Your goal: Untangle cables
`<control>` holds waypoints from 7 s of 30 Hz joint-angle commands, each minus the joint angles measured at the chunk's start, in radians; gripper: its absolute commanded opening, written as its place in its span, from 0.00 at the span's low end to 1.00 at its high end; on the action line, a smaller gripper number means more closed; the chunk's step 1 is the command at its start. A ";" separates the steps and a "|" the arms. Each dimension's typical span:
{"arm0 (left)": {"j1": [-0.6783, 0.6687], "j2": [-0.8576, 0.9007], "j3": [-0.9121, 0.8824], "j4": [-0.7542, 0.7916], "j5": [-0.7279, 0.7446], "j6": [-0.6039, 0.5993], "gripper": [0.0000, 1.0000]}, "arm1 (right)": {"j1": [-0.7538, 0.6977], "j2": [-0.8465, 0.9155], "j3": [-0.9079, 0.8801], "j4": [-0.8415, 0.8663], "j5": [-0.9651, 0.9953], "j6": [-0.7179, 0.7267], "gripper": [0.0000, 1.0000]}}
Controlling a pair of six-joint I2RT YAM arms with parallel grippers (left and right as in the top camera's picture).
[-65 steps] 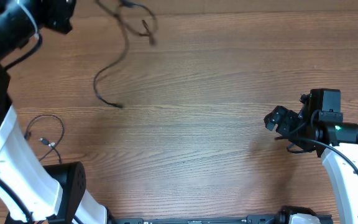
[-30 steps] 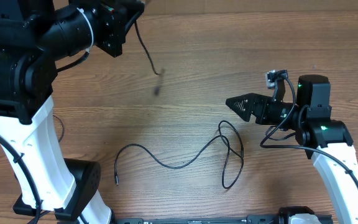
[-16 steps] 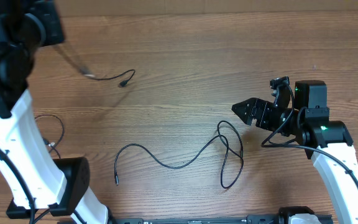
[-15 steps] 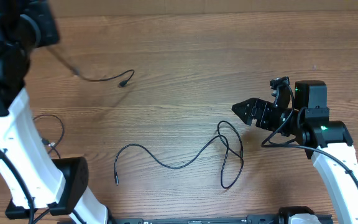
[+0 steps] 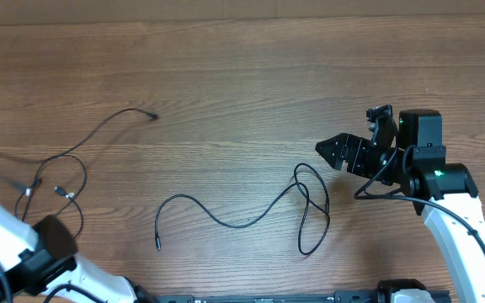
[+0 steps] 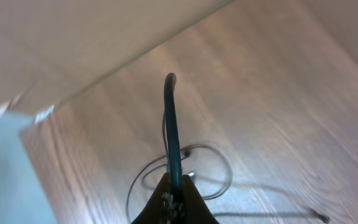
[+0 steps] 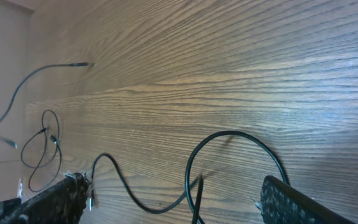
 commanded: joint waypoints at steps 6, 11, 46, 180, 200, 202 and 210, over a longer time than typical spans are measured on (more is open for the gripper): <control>0.169 -0.004 -0.106 0.028 0.196 -0.040 0.24 | 0.001 -0.016 0.016 0.001 0.021 0.000 0.86; 0.173 -0.004 -0.124 0.031 0.254 -0.040 1.00 | 0.001 -0.016 0.016 -0.005 0.021 0.000 0.86; -0.656 -0.202 -0.789 0.023 0.348 0.209 0.99 | -0.021 -0.016 0.017 -0.135 0.409 0.189 0.91; -0.591 -0.154 -0.691 -0.003 0.329 0.195 1.00 | 0.183 0.090 0.020 0.008 0.391 -0.035 1.00; -0.615 -0.640 -1.259 0.184 0.328 0.173 1.00 | 0.156 -0.006 0.006 -0.349 0.396 -0.032 1.00; -0.615 -0.734 -1.294 0.234 0.328 0.171 1.00 | 0.158 -0.061 -0.006 -0.346 0.396 -0.033 1.00; -0.615 -1.154 -1.422 0.413 0.311 0.108 0.99 | 0.158 -0.384 -0.081 -0.320 0.395 -0.057 1.00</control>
